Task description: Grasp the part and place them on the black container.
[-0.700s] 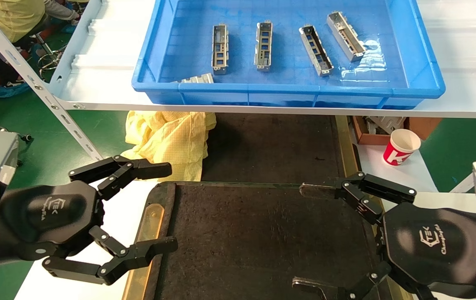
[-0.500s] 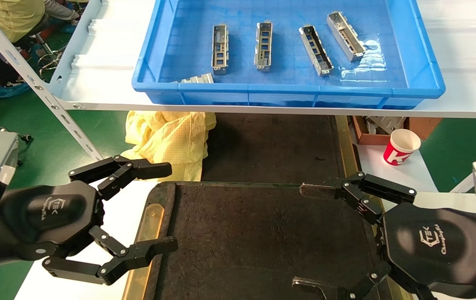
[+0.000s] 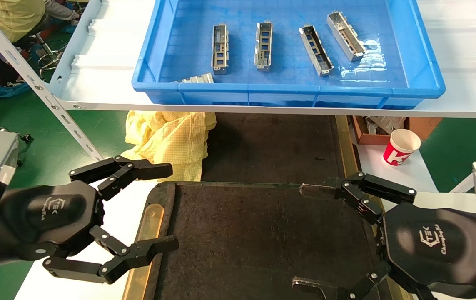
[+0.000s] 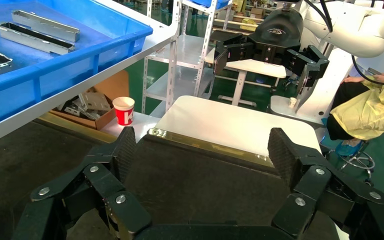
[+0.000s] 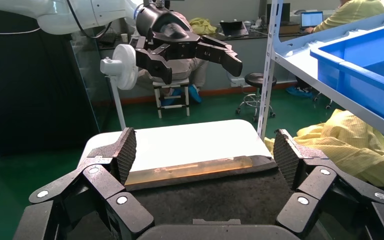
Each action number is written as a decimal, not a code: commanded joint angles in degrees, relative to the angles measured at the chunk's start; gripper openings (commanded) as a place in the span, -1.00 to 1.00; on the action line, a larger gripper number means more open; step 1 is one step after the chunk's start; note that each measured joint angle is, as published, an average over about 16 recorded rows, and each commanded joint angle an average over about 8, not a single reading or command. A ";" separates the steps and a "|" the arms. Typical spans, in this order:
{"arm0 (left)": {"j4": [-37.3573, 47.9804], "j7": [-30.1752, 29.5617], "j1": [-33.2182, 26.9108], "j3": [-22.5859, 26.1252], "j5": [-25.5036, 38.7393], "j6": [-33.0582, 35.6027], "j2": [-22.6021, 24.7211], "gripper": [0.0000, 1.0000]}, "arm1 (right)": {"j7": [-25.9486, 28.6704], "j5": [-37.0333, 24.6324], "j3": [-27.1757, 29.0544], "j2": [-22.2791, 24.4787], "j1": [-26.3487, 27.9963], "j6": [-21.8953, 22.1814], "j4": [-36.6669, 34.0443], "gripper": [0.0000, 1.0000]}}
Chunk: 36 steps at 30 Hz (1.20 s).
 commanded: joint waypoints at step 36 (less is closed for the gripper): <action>0.00 0.00 0.00 0.00 0.00 0.00 0.00 -1.00 | -0.01 -0.03 0.02 0.00 -0.01 -0.02 0.01 1.00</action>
